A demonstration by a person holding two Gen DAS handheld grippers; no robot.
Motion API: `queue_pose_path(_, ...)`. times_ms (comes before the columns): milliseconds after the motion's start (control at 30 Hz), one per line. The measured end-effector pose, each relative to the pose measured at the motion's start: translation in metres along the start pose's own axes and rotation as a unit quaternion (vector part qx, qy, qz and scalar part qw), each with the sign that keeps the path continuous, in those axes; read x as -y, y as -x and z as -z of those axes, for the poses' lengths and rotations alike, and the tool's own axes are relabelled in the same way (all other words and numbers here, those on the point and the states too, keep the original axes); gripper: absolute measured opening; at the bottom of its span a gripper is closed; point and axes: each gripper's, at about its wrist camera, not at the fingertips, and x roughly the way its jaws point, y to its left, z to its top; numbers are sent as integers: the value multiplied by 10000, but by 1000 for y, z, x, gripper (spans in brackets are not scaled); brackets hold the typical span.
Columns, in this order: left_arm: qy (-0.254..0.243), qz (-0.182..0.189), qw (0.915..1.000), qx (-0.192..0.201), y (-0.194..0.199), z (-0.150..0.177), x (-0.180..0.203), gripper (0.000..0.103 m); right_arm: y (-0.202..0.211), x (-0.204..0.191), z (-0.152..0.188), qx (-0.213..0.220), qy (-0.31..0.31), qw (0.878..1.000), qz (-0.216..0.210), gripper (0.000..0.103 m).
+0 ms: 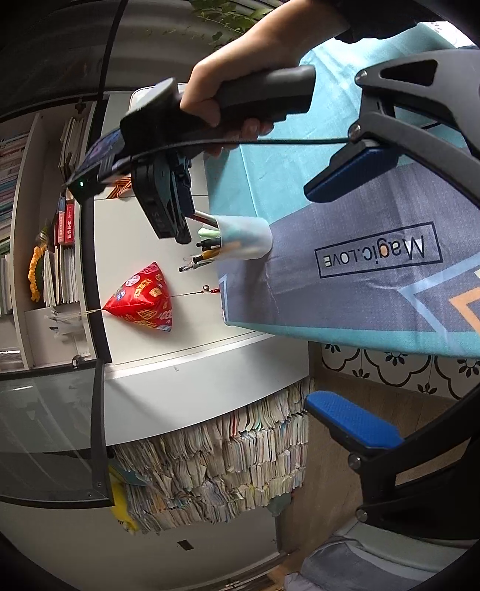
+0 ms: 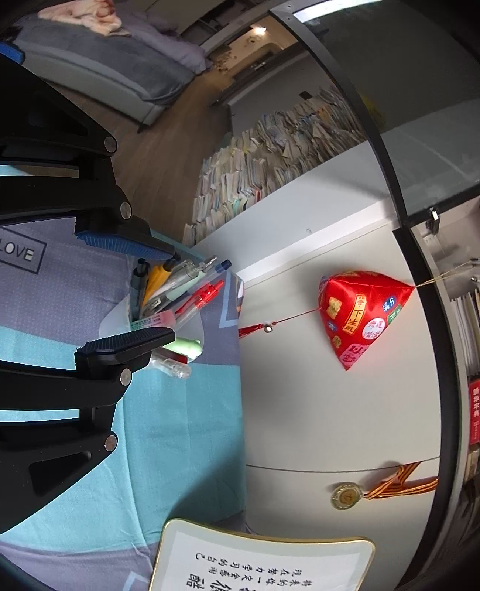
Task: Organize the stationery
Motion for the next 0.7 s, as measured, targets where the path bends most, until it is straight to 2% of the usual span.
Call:
queue_pose_path(167,-26,-228,9997,53,7,1,6,102,43,5,20,300,185,9989,324,41)
queue_pose_path(200,28,-224,9997,21,9,1,6,102,52,6,27,343,234,9981,457,44)
queue_pose_path(300,260,-114,9996,-18,16,1,6,102,76,10,51,474,359,9949,811,45)
queue_pose_path(433,412,-123,9991,-34,27,1,11,102,99,17,82,394,252,9937,1016,45)
queue_pose_path(533,364,-279,9989,24,36,0,19,102,118,18,103,442,273,9886,1410,46)
queue_pose_path(600,355,-335,9988,94,43,0,23,102,133,19,117,560,258,9841,1665,63)
queue_pose_path(700,382,-274,9988,148,54,-1,29,102,160,22,135,806,102,9781,1916,71)
